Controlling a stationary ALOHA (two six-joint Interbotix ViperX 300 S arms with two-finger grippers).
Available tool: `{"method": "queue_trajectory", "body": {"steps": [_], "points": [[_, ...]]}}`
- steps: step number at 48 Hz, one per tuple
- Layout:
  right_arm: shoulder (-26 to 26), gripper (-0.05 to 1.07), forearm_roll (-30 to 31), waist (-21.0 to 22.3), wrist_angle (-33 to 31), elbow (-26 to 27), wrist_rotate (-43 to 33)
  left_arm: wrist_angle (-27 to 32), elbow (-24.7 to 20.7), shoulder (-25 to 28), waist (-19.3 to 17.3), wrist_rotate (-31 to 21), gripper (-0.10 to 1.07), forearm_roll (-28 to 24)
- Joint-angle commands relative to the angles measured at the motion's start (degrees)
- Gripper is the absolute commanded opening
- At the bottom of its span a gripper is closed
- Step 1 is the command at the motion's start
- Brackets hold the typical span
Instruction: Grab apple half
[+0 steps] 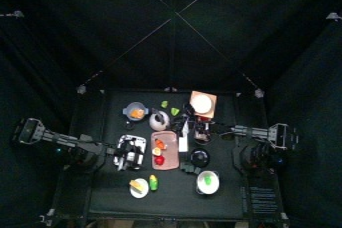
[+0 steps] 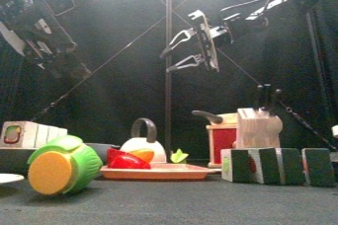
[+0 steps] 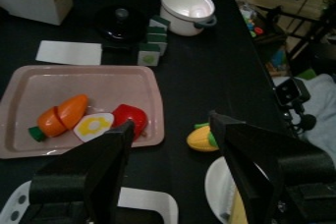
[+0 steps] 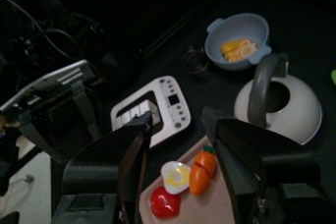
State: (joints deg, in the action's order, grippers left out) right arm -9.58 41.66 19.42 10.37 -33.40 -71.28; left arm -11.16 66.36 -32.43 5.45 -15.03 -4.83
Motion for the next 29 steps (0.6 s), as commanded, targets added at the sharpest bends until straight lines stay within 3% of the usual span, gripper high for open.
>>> {"method": "queue_trajectory", "body": {"steps": [1,14,21,29], "points": [[-2.20,0.82,0.44,1.14,3.08,0.35,0.18,-0.70,-1.58,-0.18,-2.99,0.09,0.95,-0.09],[-0.70,0.82,9.76,4.13,6.94,0.88,0.00,-6.77,-1.58,-0.18,-11.43,0.18,0.95,-0.44],[-0.79,0.82,10.20,7.65,6.77,-0.44,-0.44,-7.12,-2.64,-0.18,-14.06,0.18,0.95,-1.85],[-0.97,0.82,10.20,7.82,6.86,-1.67,0.18,-7.29,-2.55,-0.09,-15.03,0.18,0.95,-2.72]]}}
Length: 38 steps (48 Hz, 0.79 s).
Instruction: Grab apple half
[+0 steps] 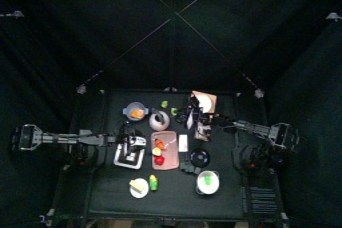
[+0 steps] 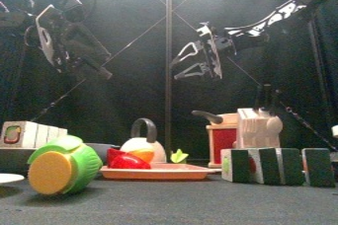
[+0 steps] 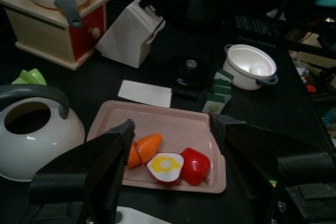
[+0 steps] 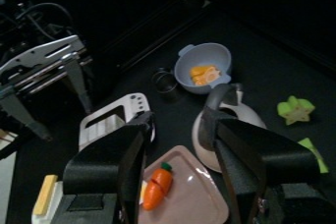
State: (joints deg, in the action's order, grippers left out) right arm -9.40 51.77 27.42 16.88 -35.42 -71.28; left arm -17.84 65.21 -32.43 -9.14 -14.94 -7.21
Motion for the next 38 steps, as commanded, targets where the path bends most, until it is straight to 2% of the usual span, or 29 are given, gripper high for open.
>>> {"method": "queue_trajectory", "body": {"steps": [1,16,29,34,38], "points": [[-1.14,0.82,0.09,-0.18,0.35,0.26,0.09,-0.62,-1.32,-0.09,-0.53,0.09,0.95,-0.35],[-0.70,0.82,-0.18,-4.13,0.35,1.41,0.09,0.97,-0.97,-2.64,-0.53,0.00,0.95,-3.16],[-0.79,0.82,-0.26,-9.67,0.00,5.10,-0.44,6.94,0.18,-9.76,0.44,-0.09,0.95,-3.16],[-0.70,0.82,-0.35,-11.43,-2.72,5.45,-0.53,11.07,1.67,-12.74,0.88,-0.35,0.95,-2.81],[-0.18,0.82,-0.62,-12.74,-7.21,5.45,-0.53,12.13,3.25,-14.06,1.85,-0.18,0.95,-2.11]]}}
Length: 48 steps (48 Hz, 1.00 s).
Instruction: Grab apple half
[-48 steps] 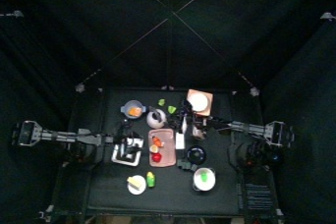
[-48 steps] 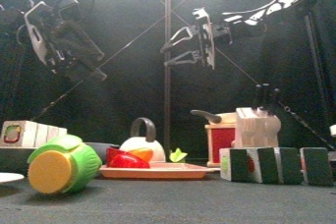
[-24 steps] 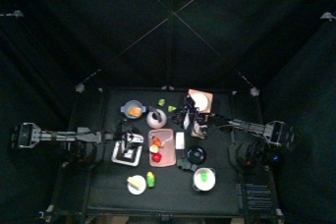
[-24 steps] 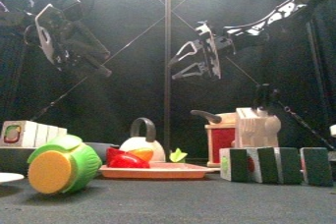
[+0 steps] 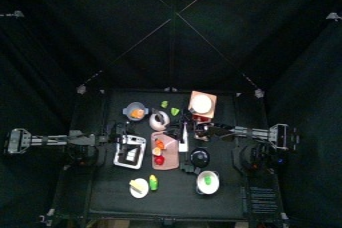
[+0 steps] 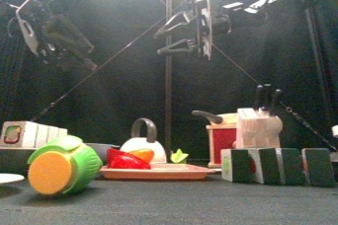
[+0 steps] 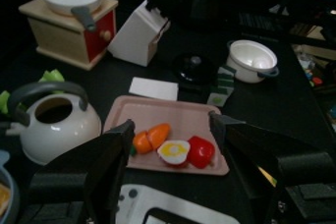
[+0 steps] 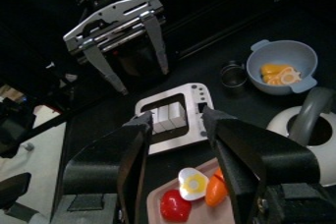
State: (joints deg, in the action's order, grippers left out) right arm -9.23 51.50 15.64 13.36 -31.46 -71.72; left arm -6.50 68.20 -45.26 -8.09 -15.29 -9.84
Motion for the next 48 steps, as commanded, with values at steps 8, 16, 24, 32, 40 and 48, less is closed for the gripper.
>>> {"method": "queue_trajectory", "body": {"steps": [8,16,24,32,40,48], "points": [[1.23,0.82,1.49,-3.08,-13.62,2.29,0.44,0.79,1.93,-1.32,1.41,0.35,0.95,0.26],[1.76,0.82,6.94,-3.52,-14.85,1.32,0.44,0.70,2.02,-1.32,1.41,0.35,0.95,-0.35],[2.90,0.82,12.57,-6.94,-15.12,0.62,0.44,0.62,1.85,-1.32,1.41,0.35,0.95,-0.44],[4.75,0.82,19.69,-10.63,-14.94,0.88,0.44,0.70,1.93,-1.32,1.32,0.35,0.95,-0.44],[7.47,0.82,27.33,-15.29,-14.85,1.32,0.44,0.70,2.02,-1.32,1.23,0.35,0.95,-0.35],[10.46,0.82,29.79,-17.49,-14.85,2.46,0.44,0.70,2.20,-1.32,1.14,0.35,0.95,-0.26]]}}
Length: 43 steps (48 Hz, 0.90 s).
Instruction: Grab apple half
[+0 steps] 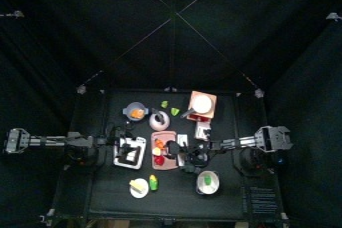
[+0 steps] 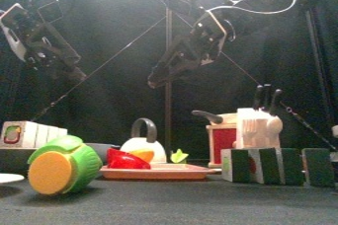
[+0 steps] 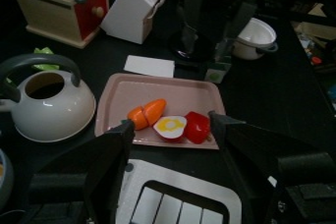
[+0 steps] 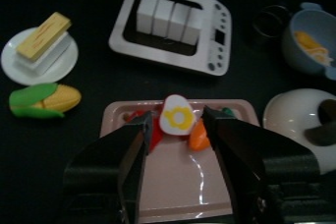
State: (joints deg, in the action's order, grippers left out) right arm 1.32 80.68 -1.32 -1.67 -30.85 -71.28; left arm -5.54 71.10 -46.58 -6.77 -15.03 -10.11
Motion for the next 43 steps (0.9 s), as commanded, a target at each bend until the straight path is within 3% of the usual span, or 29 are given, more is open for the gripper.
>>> {"method": "queue_trajectory", "body": {"steps": [1,7,18,26,33,43], "points": [[0.44,0.82,0.62,-0.70,0.35,2.20,0.00,-0.35,-0.70,0.00,-0.18,0.09,0.95,0.00],[2.81,0.82,0.00,-1.41,2.55,3.60,-0.09,-0.35,-0.62,0.00,-0.44,0.09,0.95,0.00],[5.36,0.82,-1.93,-0.70,12.92,6.06,-0.18,-0.26,-0.35,0.00,-1.05,0.09,0.95,0.00],[5.27,0.82,-2.20,1.32,13.36,6.59,-0.44,-0.35,-0.26,0.00,-1.49,0.09,0.95,0.09],[4.83,0.82,-5.10,2.90,10.20,7.82,-0.79,-0.26,-0.18,0.00,-1.58,0.09,0.95,0.09],[3.52,0.82,-10.72,2.99,-5.01,9.84,-0.26,-0.26,-0.18,0.00,-1.58,0.09,0.95,0.09]]}}
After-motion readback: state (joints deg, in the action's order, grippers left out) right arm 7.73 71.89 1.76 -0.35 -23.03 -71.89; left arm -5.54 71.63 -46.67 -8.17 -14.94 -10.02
